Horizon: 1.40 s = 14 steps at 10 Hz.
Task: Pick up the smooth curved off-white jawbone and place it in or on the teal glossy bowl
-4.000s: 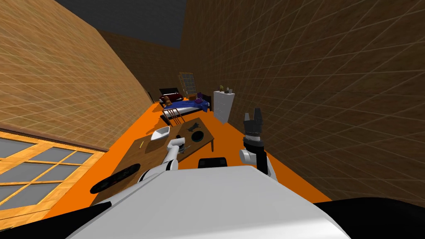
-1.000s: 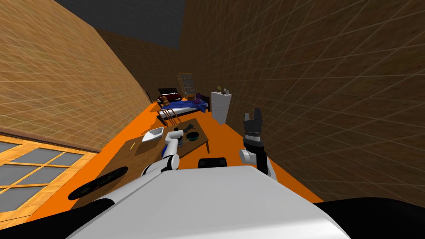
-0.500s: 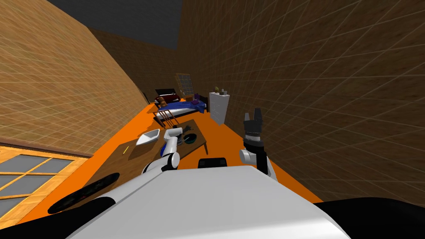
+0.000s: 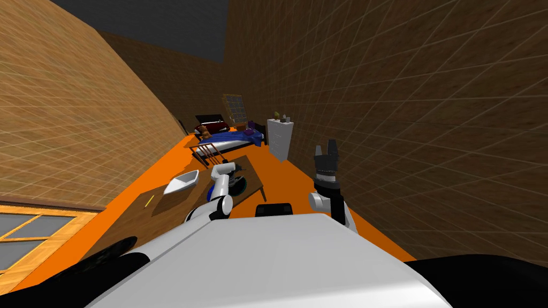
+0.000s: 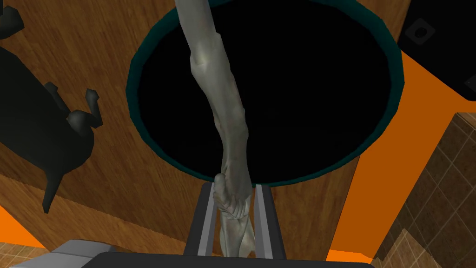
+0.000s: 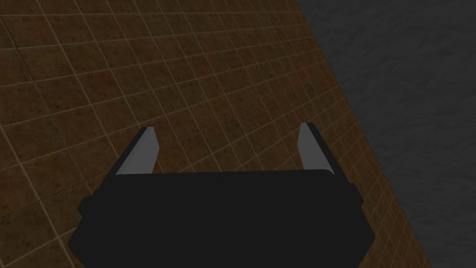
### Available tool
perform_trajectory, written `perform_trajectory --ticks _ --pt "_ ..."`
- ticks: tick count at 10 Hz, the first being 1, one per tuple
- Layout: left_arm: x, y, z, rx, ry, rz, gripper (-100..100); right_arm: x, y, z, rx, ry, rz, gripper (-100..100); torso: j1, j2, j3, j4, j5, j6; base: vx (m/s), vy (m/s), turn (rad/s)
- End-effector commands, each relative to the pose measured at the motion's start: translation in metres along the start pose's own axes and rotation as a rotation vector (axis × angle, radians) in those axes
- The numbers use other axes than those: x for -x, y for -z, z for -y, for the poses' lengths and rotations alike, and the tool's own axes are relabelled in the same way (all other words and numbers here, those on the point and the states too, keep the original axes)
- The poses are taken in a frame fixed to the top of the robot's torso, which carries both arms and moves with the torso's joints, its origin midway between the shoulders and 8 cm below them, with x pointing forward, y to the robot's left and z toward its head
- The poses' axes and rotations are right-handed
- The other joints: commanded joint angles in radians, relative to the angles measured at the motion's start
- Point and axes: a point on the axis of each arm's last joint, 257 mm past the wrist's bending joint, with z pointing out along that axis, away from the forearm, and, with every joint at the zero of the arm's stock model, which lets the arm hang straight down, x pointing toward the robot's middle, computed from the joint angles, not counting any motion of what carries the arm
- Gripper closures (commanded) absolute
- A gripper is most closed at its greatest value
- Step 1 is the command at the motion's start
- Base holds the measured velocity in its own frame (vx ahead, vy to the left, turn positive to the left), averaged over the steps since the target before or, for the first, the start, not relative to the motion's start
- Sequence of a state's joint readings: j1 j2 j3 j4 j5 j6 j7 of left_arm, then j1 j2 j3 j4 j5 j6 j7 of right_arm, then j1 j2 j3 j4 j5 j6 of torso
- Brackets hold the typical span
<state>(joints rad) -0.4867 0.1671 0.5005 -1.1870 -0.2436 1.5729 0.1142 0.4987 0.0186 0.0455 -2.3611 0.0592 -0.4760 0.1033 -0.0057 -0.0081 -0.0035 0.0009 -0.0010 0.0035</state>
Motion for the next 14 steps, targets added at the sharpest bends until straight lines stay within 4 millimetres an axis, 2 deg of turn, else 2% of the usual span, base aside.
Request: perform_trajectory --ticks 1,5,6,7,9,10,11,13,14 --pt "0.0 0.0 0.0 0.0 0.0 0.0 -100 0.0 0.0 0.0 0.0 0.0 0.0 0 0.0 0.0 0.0 0.0 0.0 0.0 0.007 -0.008 -0.001" --pt "0.0 0.0 0.0 0.0 0.0 0.0 -100 0.0 0.0 0.0 0.0 0.0 0.0 0 0.003 0.003 0.002 0.001 0.001 0.0 0.0 0.0 0.0" --pt "0.0 0.0 0.0 0.0 0.0 0.0 0 0.0 0.0 0.0 0.0 0.0 0.0 0 0.003 0.003 0.002 0.001 0.001 0.0 0.0 0.0 0.0" --pt "-0.021 0.013 0.026 -0.055 -0.061 -0.029 -100 0.0 0.0 0.0 0.0 0.0 0.0 0 0.003 0.003 0.002 0.001 0.001 0.0 0.006 -0.042 0.235" --pt "-0.024 0.004 0.016 -0.015 -0.074 -0.027 -100 0.0 0.0 0.0 0.0 0.0 0.0 0 -0.001 0.002 0.001 0.001 0.0 0.0 0.016 -0.05 0.064" --pt "-0.042 0.02 0.042 -0.076 -0.124 -0.053 -100 0.0 0.0 0.0 0.0 0.0 0.0 0 0.0 0.002 0.001 0.001 0.0 0.0 0.022 -0.045 0.214" --pt "-0.046 0.022 0.044 -0.075 -0.131 -0.055 -100 0.0 0.0 0.0 0.0 0.0 0.0 0 0.0 0.002 0.001 0.001 0.0 -0.001 0.018 -0.059 0.144" --pt "-0.045 0.009 0.029 -0.026 -0.14 -0.048 -100 0.0 0.0 0.0 0.0 0.0 0.0 0 0.001 0.002 0.001 0.0 0.0 0.0 0.002 -0.018 -0.016" --pt "-0.062 0.026 0.055 -0.085 -0.188 -0.071 -100 0.0 0.0 0.0 0.0 0.0 0.0 0 0.002 0.003 0.002 0.001 0.001 0.0 0.002 -0.041 0.229"
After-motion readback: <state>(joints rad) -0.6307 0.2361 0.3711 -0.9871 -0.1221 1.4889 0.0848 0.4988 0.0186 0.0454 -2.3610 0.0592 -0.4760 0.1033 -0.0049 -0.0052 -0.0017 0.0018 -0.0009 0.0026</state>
